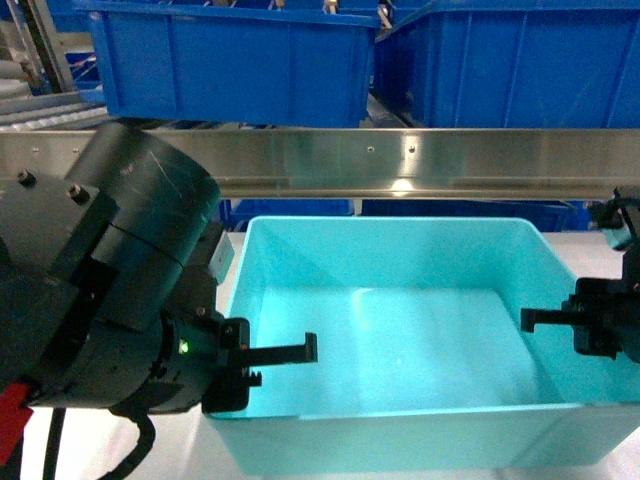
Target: Organize blue bins on left shelf correctly
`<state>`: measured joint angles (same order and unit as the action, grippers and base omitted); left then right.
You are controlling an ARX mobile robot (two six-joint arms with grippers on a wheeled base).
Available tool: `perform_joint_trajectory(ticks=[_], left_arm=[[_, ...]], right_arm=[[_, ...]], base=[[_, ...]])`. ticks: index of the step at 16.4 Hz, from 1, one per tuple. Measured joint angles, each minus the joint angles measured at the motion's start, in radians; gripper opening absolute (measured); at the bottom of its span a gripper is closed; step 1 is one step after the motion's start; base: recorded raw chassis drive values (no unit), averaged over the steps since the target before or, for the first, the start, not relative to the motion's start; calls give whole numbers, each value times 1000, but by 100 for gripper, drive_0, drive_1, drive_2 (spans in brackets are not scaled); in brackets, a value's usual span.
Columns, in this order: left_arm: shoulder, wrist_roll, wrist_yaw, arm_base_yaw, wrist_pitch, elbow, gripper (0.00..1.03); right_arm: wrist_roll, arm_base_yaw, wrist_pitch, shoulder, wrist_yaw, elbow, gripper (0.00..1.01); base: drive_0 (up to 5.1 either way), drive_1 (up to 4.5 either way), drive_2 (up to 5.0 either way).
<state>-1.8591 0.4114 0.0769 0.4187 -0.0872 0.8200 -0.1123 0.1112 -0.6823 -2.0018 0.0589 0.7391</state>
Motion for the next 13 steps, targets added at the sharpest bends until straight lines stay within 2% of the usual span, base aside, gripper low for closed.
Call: perform_joint_trajectory(ticks=[6,9,11,12,13], left_arm=[[167,6,12,8,51,1,2],[261,4,40,11,72,1,2],[272,-1,45,11,71,1,2],[272,0,43,13,77,1,2],[272,2,40,14,82,1,2]], right_arm=[[-10,0,33,193,2,-37,2],[-26,1,38,280,11,-57,2],[-16,3,-46,284,24,-72,2],[2,8,-75,282,46,-79,7],[21,7,-77,280,70,-79,20]], base=[[0,0,0],[0,0,0],[0,0,0],[0,0,0],[0,0,0]])
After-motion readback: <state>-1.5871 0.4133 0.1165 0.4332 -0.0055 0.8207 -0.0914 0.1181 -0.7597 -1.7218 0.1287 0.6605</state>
